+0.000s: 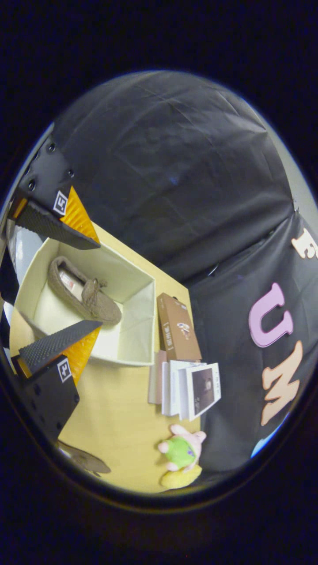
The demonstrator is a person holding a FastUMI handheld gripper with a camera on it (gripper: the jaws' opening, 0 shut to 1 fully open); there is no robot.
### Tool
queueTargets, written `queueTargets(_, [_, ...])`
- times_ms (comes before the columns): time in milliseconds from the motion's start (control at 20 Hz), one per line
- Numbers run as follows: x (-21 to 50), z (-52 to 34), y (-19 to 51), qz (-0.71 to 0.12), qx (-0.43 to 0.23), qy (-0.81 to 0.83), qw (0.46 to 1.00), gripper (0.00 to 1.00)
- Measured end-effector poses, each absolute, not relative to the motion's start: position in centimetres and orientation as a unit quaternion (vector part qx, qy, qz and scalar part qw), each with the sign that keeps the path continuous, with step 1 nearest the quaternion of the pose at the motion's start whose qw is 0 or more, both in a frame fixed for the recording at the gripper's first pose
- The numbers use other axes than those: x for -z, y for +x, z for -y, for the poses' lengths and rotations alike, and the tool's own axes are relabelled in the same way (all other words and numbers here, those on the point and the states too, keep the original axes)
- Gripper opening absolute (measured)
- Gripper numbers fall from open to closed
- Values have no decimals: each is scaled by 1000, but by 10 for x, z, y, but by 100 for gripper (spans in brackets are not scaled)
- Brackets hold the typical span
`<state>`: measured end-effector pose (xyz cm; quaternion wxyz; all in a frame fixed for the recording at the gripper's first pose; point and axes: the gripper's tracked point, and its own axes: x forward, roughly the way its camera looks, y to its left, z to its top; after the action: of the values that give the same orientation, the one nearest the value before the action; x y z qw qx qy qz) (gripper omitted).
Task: Open the storage box then place both shoes into the box .Put the left shoe in first, then the right shoe, with the right side of both shoes facing outward in a uniform manner.
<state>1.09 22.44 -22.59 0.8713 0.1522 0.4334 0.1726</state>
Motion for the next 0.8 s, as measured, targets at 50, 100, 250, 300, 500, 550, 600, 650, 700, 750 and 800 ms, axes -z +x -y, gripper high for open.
queueTargets(50, [222,-213,9,-427,-171,141,876,100])
queueTargets(100, [220,-199,8,-422,-167,128,882,100])
queueTargets(250, [218,-158,3,-409,-150,85,896,100])
queueTargets(300, [218,-146,0,-406,-144,75,899,100])
queueTargets(500, [213,-99,-8,-394,-116,54,910,100])
queueTargets(550, [212,-87,-10,-392,-107,49,912,100])
queueTargets(600, [211,-74,-13,-390,-100,45,914,100])
queueTargets(650, [211,-62,-15,-390,-91,40,916,100])
queueTargets(700, [211,-47,-19,-389,-81,34,917,100])
queueTargets(750, [212,-34,-22,-390,-72,30,917,100])
queueTargets(800, [212,-19,-27,-391,-61,27,918,100])
